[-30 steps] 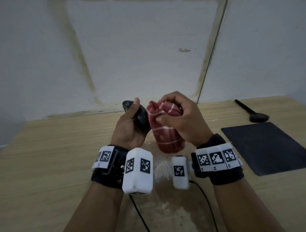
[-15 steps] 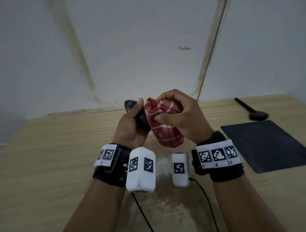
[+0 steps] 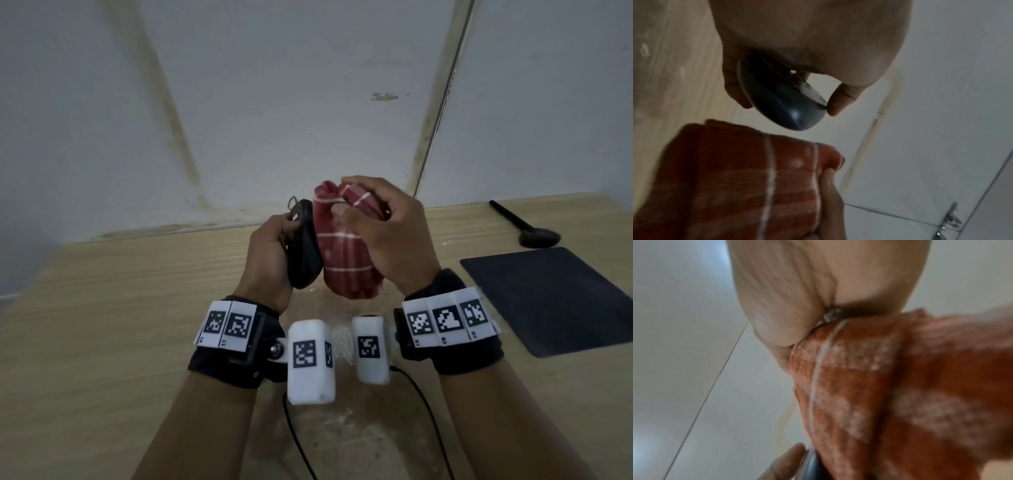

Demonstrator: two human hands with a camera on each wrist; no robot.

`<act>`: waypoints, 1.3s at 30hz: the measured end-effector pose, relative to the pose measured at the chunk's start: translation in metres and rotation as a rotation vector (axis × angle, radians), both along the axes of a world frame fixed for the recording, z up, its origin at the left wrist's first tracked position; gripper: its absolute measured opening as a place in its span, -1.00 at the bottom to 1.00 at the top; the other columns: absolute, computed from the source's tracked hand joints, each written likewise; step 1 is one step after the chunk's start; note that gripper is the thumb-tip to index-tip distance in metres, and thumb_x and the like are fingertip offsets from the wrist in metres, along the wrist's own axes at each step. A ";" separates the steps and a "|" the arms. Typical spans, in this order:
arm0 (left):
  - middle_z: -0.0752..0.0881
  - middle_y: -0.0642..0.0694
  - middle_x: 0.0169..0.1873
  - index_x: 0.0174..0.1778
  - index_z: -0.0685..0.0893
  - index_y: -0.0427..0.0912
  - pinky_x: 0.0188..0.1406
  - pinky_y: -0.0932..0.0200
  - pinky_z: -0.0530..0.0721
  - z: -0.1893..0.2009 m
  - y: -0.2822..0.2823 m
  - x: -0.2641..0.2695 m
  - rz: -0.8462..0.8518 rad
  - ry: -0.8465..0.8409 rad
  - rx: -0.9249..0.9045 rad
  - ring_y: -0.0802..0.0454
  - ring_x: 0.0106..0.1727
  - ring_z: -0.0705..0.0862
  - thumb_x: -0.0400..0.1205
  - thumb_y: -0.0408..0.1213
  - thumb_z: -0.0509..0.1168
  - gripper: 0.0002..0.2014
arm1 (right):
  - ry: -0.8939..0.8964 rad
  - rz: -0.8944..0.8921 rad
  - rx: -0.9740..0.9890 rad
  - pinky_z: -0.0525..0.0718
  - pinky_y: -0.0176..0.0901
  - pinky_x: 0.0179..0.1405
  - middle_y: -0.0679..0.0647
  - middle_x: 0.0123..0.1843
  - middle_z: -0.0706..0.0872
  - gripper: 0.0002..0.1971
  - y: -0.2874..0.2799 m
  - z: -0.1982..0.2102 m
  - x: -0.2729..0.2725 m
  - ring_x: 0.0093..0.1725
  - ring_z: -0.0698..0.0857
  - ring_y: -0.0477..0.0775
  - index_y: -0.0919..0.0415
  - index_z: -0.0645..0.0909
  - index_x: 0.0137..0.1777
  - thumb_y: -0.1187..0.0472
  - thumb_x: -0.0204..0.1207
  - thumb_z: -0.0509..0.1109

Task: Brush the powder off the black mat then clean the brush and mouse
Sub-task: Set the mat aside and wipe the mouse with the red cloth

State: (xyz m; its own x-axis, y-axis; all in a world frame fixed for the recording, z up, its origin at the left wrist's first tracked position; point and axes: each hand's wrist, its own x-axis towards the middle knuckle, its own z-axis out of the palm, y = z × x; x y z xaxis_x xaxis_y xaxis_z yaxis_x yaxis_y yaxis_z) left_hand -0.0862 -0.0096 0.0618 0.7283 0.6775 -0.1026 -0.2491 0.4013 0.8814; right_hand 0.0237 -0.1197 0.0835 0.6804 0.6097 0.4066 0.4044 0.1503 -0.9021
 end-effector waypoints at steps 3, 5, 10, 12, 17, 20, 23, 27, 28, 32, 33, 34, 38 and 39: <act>0.80 -0.20 -0.07 0.22 0.67 -0.32 -0.03 -0.06 0.75 -0.001 0.001 0.002 0.041 0.001 0.023 -0.14 -0.08 0.77 0.68 -0.35 0.16 -0.72 | -0.082 0.074 -0.074 0.78 -0.07 0.18 -0.13 0.10 0.82 -0.66 0.001 -0.001 -0.005 0.09 0.79 -0.13 0.03 0.74 0.27 0.18 0.50 0.57; 0.80 -0.25 0.05 0.35 0.62 -0.31 -0.13 -0.02 0.76 -0.001 0.007 0.001 0.078 0.015 0.043 -0.16 -0.07 0.79 0.67 -0.40 0.24 -0.68 | -0.116 0.125 -0.159 0.78 -0.15 0.13 -0.14 0.04 0.83 -0.72 -0.003 0.000 -0.001 0.03 0.79 -0.16 0.01 0.77 0.18 0.23 0.48 0.57; 0.75 -0.30 0.25 0.39 0.63 -0.24 -0.10 0.02 0.74 -0.004 0.018 -0.007 0.128 0.001 0.069 -0.19 0.03 0.77 0.60 -0.44 0.36 -0.59 | -0.050 0.097 -0.156 0.77 -0.18 -0.06 -0.12 -0.11 0.84 -0.81 -0.005 -0.001 0.002 -0.12 0.81 -0.12 0.02 0.81 0.00 0.28 0.42 0.58; 0.77 -0.27 0.23 0.39 0.63 -0.22 -0.04 0.00 0.75 -0.005 0.015 -0.007 0.098 -0.015 0.073 -0.20 0.07 0.77 0.58 -0.48 0.36 -0.57 | -0.043 0.013 -0.072 0.78 -0.17 0.03 -0.17 -0.05 0.83 -0.78 0.000 -0.002 -0.002 -0.05 0.80 -0.16 0.00 0.77 0.11 0.21 0.48 0.56; 0.80 -0.25 0.11 0.35 0.67 -0.20 -0.10 0.00 0.78 -0.005 0.008 0.002 0.111 -0.026 0.056 -0.19 -0.02 0.80 0.62 -0.54 0.29 -0.62 | -0.168 0.062 -0.146 0.71 -0.40 0.05 -0.21 0.00 0.82 -0.75 -0.001 0.001 -0.006 0.01 0.76 -0.25 0.00 0.77 0.12 0.22 0.46 0.55; 0.82 -0.21 0.10 0.37 0.66 -0.15 -0.14 0.01 0.76 -0.007 0.012 0.002 0.120 -0.030 0.014 -0.16 -0.07 0.80 0.65 -0.47 0.28 -0.63 | -0.144 0.139 -0.223 0.74 -0.31 -0.11 -0.14 -0.09 0.84 -0.77 -0.007 0.005 0.001 -0.11 0.78 -0.17 0.01 0.82 -0.03 0.32 0.38 0.57; 0.80 -0.21 0.15 0.39 0.65 -0.16 -0.05 -0.01 0.76 -0.007 0.012 0.001 0.087 -0.046 0.007 -0.16 0.00 0.79 0.68 -0.44 0.26 -0.64 | -0.115 0.035 -0.141 0.72 -0.35 -0.08 -0.21 -0.12 0.83 -0.73 -0.007 0.004 0.003 -0.14 0.76 -0.26 0.00 0.82 0.00 0.36 0.39 0.54; 0.77 -0.28 0.15 0.38 0.63 -0.26 0.05 -0.10 0.75 -0.007 0.012 -0.002 0.071 -0.067 0.019 -0.23 0.04 0.77 0.73 -0.41 0.21 -0.69 | -0.194 0.030 -0.097 0.68 -0.37 0.21 -0.22 0.10 0.82 -0.65 0.003 0.002 -0.011 0.12 0.75 -0.28 0.01 0.80 0.21 0.30 0.44 0.53; 0.76 -0.30 0.17 0.33 0.65 -0.28 0.08 -0.13 0.75 -0.008 0.014 -0.002 0.085 -0.073 0.010 -0.25 0.06 0.77 0.74 -0.39 0.20 -0.73 | -0.225 0.051 -0.127 0.67 -0.36 0.25 -0.22 0.13 0.82 -0.66 0.004 0.002 -0.013 0.15 0.74 -0.27 0.01 0.80 0.21 0.29 0.44 0.54; 0.76 -0.31 0.10 0.16 0.69 -0.25 0.10 -0.15 0.73 -0.009 0.015 -0.001 0.103 -0.078 -0.044 -0.30 0.09 0.74 0.76 -0.27 0.18 -0.78 | -0.242 0.165 -0.243 0.74 -0.26 0.16 -0.16 0.04 0.85 -0.73 0.002 0.004 -0.010 0.06 0.79 -0.19 0.03 0.85 0.05 0.25 0.35 0.57; 0.78 -0.28 0.03 0.14 0.71 -0.23 0.04 -0.11 0.75 -0.009 0.014 0.000 0.091 -0.072 -0.045 -0.26 0.02 0.76 0.76 -0.24 0.18 -0.77 | -0.228 0.167 -0.232 0.77 -0.18 0.12 -0.14 0.00 0.86 -0.74 0.001 0.004 -0.009 0.02 0.80 -0.15 0.04 0.86 0.02 0.23 0.33 0.55; 0.79 -0.27 0.00 0.13 0.73 -0.22 0.02 -0.08 0.75 -0.009 0.012 0.000 0.079 -0.071 -0.039 -0.23 -0.02 0.77 0.76 -0.23 0.18 -0.75 | -0.214 0.141 -0.201 0.79 -0.13 0.08 -0.13 -0.03 0.87 -0.75 0.002 0.004 -0.009 -0.02 0.81 -0.12 0.04 0.86 0.00 0.23 0.33 0.53; 0.75 -0.37 0.19 0.27 0.72 -0.34 0.28 -0.17 0.67 -0.008 0.008 0.002 0.040 -0.102 -0.028 -0.32 0.21 0.74 0.73 -0.26 0.15 -0.66 | -0.228 0.016 -0.069 0.69 -0.35 0.17 -0.19 0.06 0.83 -0.69 0.007 0.001 -0.013 0.08 0.75 -0.25 0.08 0.80 0.16 0.31 0.43 0.53; 0.74 -0.39 0.23 0.31 0.69 -0.36 0.31 -0.18 0.66 -0.008 0.007 0.003 0.035 -0.104 -0.032 -0.33 0.26 0.72 0.73 -0.26 0.15 -0.64 | -0.238 0.033 -0.077 0.67 -0.39 0.18 -0.19 0.09 0.82 -0.67 0.007 0.000 -0.014 0.11 0.74 -0.26 0.07 0.79 0.19 0.31 0.43 0.54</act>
State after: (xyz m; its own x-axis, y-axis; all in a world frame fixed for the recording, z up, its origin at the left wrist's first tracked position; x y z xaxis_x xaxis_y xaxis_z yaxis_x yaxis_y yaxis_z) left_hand -0.0835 -0.0028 0.0543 0.7122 0.7003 -0.0493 -0.3530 0.4180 0.8370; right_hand 0.0092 -0.1124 0.0836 0.5505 0.6654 0.5042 0.6025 0.1014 -0.7916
